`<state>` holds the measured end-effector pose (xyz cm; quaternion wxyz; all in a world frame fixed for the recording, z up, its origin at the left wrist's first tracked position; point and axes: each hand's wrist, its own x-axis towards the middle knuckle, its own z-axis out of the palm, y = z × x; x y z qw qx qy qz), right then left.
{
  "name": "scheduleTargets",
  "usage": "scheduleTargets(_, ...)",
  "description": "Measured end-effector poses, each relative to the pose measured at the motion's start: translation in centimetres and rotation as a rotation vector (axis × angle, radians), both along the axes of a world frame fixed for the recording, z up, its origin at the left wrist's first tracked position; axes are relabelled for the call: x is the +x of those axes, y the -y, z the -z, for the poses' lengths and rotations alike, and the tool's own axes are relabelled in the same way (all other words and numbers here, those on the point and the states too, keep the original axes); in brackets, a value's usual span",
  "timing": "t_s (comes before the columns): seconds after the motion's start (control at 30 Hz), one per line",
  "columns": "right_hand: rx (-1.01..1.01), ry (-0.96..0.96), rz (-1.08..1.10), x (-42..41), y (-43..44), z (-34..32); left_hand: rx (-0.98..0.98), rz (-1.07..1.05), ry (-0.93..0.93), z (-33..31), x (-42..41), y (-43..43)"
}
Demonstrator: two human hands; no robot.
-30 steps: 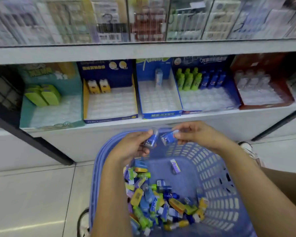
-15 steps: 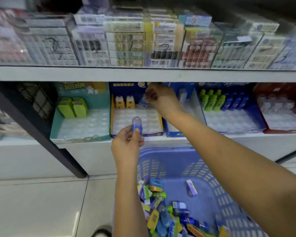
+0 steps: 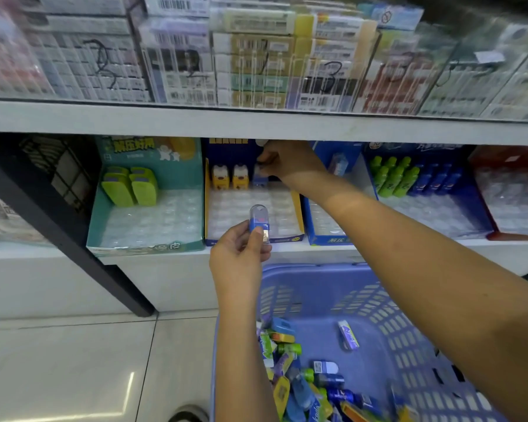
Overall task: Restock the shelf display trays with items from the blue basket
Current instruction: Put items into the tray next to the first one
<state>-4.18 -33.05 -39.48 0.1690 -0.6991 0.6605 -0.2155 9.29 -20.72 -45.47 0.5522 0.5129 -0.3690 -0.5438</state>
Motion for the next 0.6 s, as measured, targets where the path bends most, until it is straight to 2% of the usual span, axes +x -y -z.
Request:
scheduleTargets(0.17, 0.084, -0.118, 0.047, 0.9, -0.2, -0.6, 0.021, -0.013, -0.009, -0.3, -0.1, -0.1)
scheduleTargets(0.27, 0.050, -0.221, -0.016, 1.0, -2.3, -1.5, 0.023, -0.041, 0.050, -0.9, 0.2, 0.0)
scheduleTargets(0.3, 0.013, -0.186, -0.024, 1.0, -3.3, -1.7, -0.002, -0.051, 0.105, -1.0, 0.3, 0.1)
scheduleTargets(0.33, 0.012, -0.065, -0.013, 0.9, -4.5, -1.9, -0.041, -0.054, 0.164, -1.2, 0.3, 0.1)
scheduleTargets(0.4, 0.101, 0.348, -0.074, 0.8, -6.9, -2.2, -0.134, -0.043, 0.256, -1.8, 0.4, 0.1)
scheduleTargets(0.47, 0.182, 0.576, -0.189, 0.4, -8.7, -2.2, -0.219, -0.009, 0.286, -2.3, 0.1, -0.1)
scheduleTargets(0.53, 0.141, 0.578, -0.184, -0.4, -9.1, -2.1, -0.258, 0.015, 0.326, -2.5, -0.5, -0.3)
scheduleTargets(0.6, 0.017, 0.405, -0.065, -1.2, -8.4, -2.3, -0.273, 0.026, 0.428, -2.4, -1.1, -0.5)
